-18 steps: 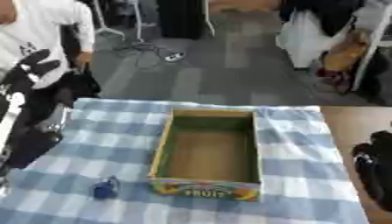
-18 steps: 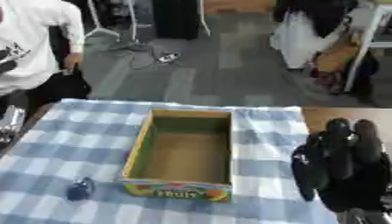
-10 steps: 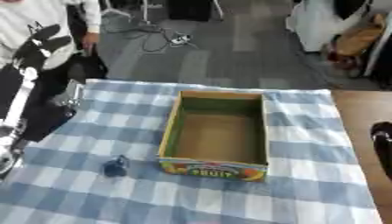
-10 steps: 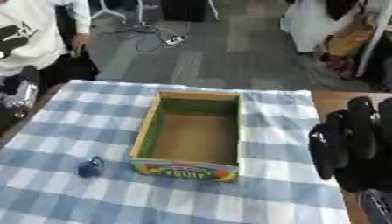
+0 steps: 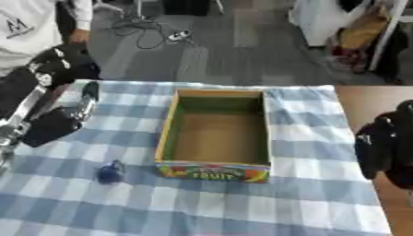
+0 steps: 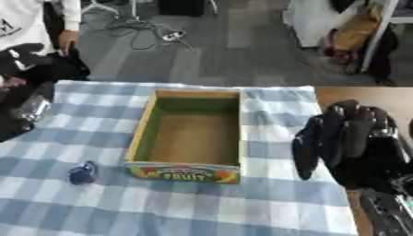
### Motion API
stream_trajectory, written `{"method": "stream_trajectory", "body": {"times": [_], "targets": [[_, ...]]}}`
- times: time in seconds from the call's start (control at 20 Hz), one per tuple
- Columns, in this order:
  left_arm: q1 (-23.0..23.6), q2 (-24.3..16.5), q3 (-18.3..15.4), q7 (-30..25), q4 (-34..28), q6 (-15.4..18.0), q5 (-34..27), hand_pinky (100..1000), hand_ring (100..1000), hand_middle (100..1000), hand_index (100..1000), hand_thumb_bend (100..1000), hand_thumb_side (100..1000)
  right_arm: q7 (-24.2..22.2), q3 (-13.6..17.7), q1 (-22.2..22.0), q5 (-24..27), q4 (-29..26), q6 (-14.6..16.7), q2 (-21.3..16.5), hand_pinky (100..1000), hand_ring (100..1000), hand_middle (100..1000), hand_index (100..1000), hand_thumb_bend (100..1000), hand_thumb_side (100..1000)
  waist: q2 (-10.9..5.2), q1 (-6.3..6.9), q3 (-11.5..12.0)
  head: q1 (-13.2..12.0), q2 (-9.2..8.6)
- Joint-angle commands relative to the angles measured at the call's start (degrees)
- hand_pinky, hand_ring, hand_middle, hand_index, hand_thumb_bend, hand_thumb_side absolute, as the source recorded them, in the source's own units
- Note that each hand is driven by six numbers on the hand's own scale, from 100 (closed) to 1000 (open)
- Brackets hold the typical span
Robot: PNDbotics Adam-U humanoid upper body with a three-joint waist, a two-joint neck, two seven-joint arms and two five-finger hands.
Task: Pick up objects on the table and place them in the box.
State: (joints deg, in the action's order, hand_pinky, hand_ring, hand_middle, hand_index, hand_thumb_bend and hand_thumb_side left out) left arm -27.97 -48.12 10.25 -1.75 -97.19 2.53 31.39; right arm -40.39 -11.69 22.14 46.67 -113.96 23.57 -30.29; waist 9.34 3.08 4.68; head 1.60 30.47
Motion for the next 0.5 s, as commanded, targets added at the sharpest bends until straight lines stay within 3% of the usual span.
{"method": "stream_trajectory", "body": {"times": [0.05, 0.2, 0.5], "targets": [[-2.5, -3.8, 1.2, -5.3, 2.4, 2.4, 2.8, 904, 880, 908, 885, 430, 794, -11.6, -0.4, 0.6, -2.7, -0.6, 12.9, -0.9, 366, 512, 481, 626, 100, 1000, -0.91, 0.12, -0.2, 0.8, -0.34], [-5.1, -4.9, 3.3, -9.9, 6.2, 5.3, 4.0, 902, 872, 898, 880, 545, 800, -11.6, -0.9, 0.7, -4.7, -0.6, 13.7, -0.9, 372, 517, 487, 632, 100, 1000, -0.95, 0.29, -0.4, 0.7, -0.22], [-9.2, -5.0, 7.1, -15.9, 14.0, 8.5, 2.6, 902, 877, 907, 888, 542, 846, -11.6, -1.8, 0.9, -6.3, -0.6, 14.5, -0.8, 379, 521, 492, 639, 100, 1000, -0.94, 0.50, -0.7, 1.1, -1.42]]}}
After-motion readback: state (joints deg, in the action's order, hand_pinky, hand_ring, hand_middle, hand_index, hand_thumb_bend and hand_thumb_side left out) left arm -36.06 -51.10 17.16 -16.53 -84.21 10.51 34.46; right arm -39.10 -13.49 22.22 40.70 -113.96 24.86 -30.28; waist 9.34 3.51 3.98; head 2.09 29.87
